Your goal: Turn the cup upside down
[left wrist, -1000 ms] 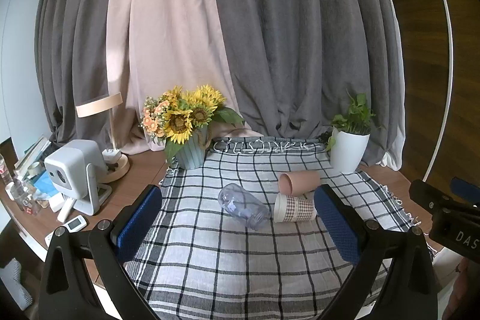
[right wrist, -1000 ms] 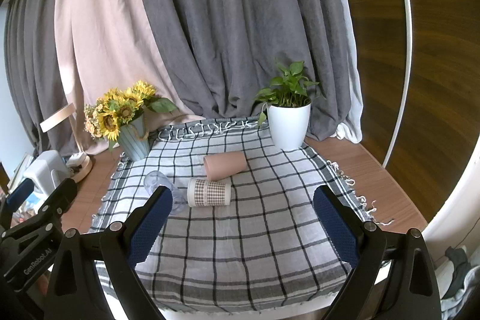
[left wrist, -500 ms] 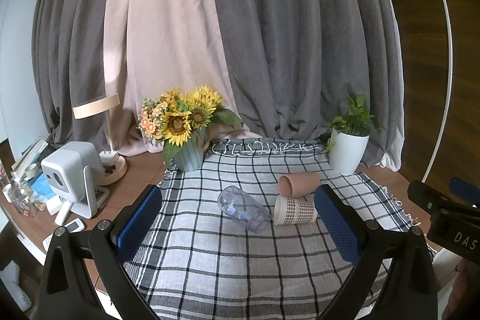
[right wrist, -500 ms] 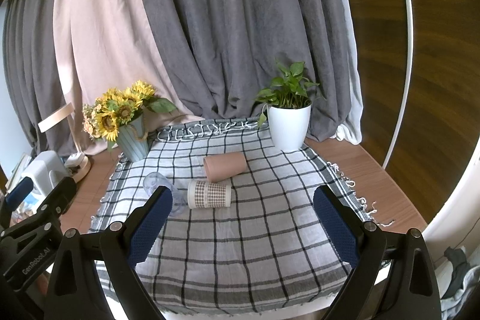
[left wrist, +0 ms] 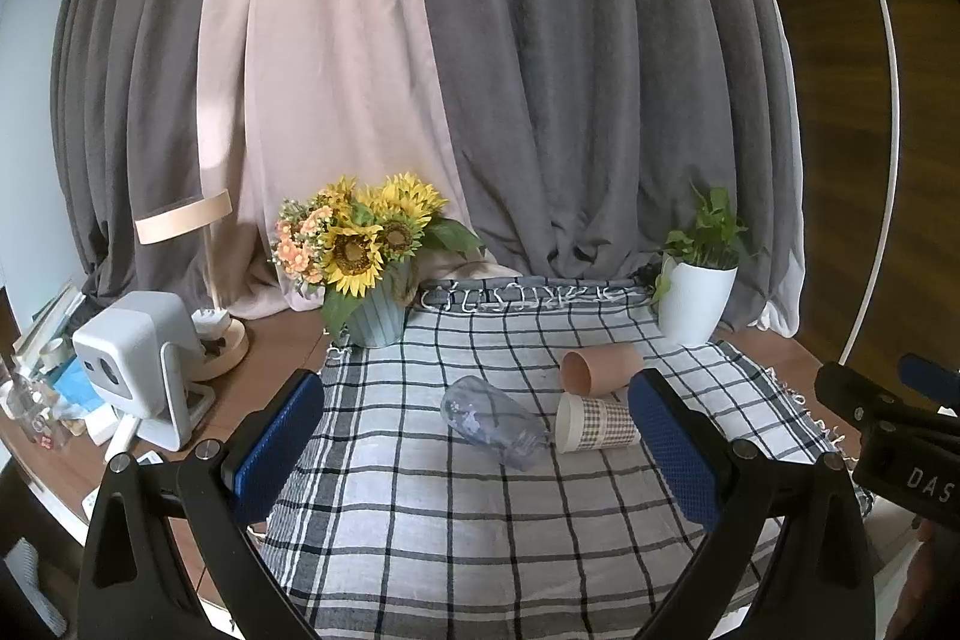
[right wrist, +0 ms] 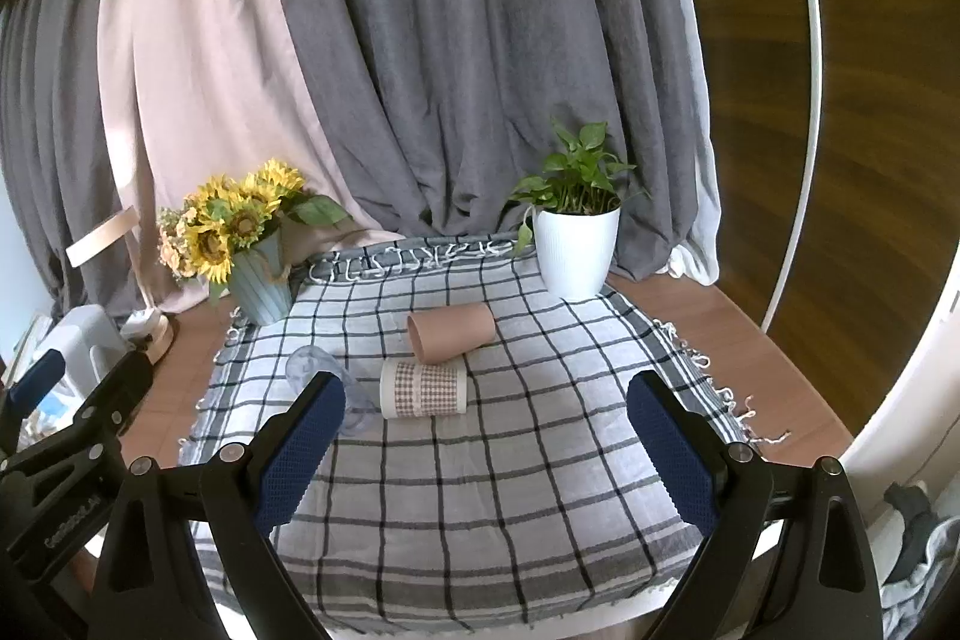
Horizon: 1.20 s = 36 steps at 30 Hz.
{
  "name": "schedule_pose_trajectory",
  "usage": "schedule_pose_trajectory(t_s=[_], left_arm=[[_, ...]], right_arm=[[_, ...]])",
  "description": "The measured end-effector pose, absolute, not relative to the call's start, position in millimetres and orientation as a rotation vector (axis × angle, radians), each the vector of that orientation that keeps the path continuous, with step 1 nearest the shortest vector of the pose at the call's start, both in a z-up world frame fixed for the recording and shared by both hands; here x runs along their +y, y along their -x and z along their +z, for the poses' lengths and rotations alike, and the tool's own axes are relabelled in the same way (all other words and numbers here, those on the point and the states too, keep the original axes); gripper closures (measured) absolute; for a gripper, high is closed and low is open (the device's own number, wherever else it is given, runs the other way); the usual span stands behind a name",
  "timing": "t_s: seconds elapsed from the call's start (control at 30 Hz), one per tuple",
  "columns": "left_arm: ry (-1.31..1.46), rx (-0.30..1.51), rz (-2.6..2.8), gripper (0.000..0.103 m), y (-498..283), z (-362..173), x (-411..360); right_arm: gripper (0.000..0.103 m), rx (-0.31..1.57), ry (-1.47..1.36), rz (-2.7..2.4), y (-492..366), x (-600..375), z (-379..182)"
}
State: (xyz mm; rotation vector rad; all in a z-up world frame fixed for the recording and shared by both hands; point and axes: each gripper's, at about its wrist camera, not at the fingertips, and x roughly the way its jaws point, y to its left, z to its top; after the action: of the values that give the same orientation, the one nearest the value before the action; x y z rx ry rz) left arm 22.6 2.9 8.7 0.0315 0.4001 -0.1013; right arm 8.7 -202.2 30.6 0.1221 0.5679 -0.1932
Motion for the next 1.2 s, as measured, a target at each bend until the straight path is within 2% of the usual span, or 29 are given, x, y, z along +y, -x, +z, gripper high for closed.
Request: schedule_pose_trajectory(t_s=[0.43,0.7,1.2], left_arm=[[-0.035,0.403,-0.096,0.0,-22,7,4],[-0.044,0.48,-0.076,0.0,-46,-6,10],[-0.018,0.6,0.034,0.0,-139,-36,-31]], right_arm=[[0.008,0.573,-0.116,-0.195,-8,-195,31],[0.008,0.596,-0.133,-0.185,-14,-192,24],[0.008,0.725,-0.112,-0.033,-146,-234,-5]])
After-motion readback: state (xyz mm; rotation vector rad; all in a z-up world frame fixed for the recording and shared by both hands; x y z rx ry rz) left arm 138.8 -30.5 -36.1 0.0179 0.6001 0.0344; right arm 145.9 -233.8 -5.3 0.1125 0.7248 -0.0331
